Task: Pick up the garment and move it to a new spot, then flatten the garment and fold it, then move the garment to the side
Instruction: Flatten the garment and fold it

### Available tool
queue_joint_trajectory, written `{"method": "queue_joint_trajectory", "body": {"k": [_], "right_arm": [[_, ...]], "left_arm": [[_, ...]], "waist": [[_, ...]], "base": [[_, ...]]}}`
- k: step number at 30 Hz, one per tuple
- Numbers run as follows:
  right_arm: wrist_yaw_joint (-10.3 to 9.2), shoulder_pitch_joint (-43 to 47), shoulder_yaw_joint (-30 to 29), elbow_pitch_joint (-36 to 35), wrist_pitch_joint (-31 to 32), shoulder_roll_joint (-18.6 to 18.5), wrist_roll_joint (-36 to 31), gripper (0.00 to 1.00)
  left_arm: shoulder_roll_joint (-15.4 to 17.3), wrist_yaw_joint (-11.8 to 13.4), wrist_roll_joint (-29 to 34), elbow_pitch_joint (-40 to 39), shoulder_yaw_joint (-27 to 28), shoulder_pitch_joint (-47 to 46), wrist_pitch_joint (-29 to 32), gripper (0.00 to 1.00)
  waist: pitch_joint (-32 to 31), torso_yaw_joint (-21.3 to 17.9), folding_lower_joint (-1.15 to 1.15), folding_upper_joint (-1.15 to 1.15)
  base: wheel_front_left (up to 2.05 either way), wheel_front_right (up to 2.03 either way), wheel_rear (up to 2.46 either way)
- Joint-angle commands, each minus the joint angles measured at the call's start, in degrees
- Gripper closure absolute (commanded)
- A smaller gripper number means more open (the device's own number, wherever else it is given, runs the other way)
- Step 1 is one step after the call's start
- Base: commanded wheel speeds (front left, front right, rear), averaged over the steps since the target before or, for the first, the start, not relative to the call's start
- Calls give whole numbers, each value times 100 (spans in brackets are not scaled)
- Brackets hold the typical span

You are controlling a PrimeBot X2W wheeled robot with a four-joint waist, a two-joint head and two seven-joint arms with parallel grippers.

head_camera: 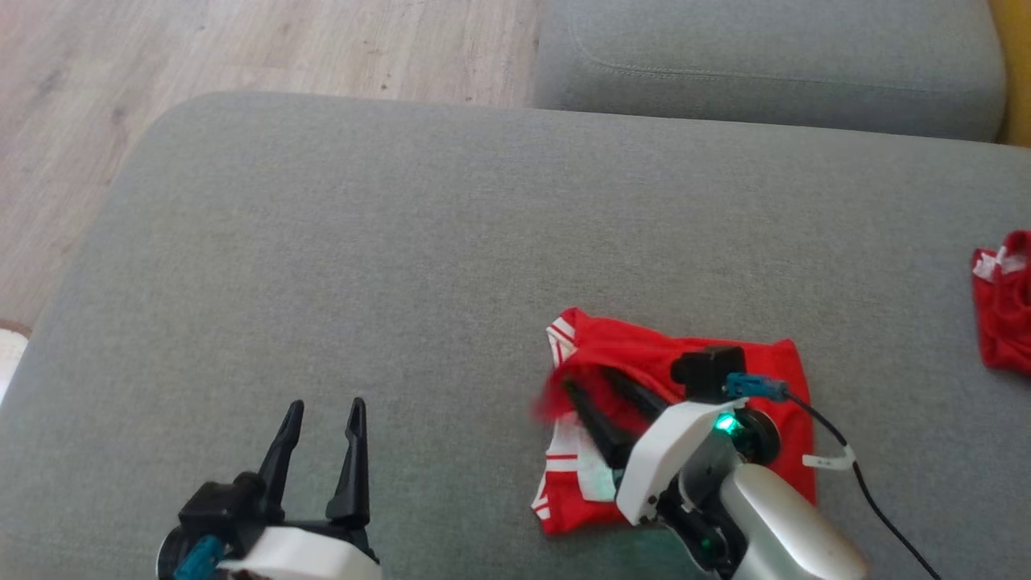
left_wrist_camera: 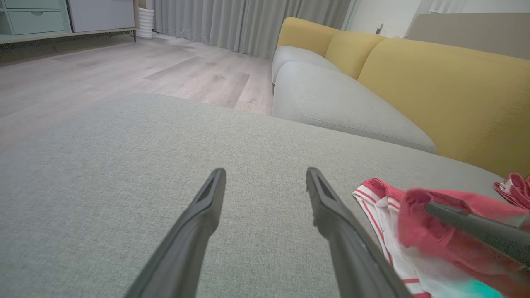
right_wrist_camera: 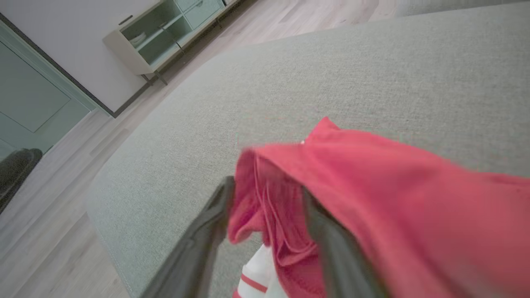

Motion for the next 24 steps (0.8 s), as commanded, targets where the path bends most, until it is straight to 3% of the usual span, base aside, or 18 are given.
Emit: {"method": "queue_joint_trajectory", "body": {"k": [1,7,12,17,24], "right_arm": [[37,-290,149,-191,-144,28,59,0],[37,-260,320,-594,-389,28,103,0],[37,-79,111,-1143,-456,28,6,0],[37,116,-411,-1570,-516,28,-308,0],[37,714,-1893,-2207,-580,28,-1483,0]], "left_arm": [[43,5,38,-137,189,-325,-59,0],[36,9,46,-127,182,-315,-83,0],[42,21,41,-125,166,-289,-81,0],[48,28,34,-133,147,-265,-73,0],[33,30,41,-156,79,-254,-57,0]], "waist": [[-9,-42,0,0],[-49,-207,0,0],[-101,-340,0,0],[-146,-396,0,0],[-199,-406,0,0]], "base": [[0,0,0],[0,0,0],[0,0,0],[0,0,0],[0,0,0]]}}
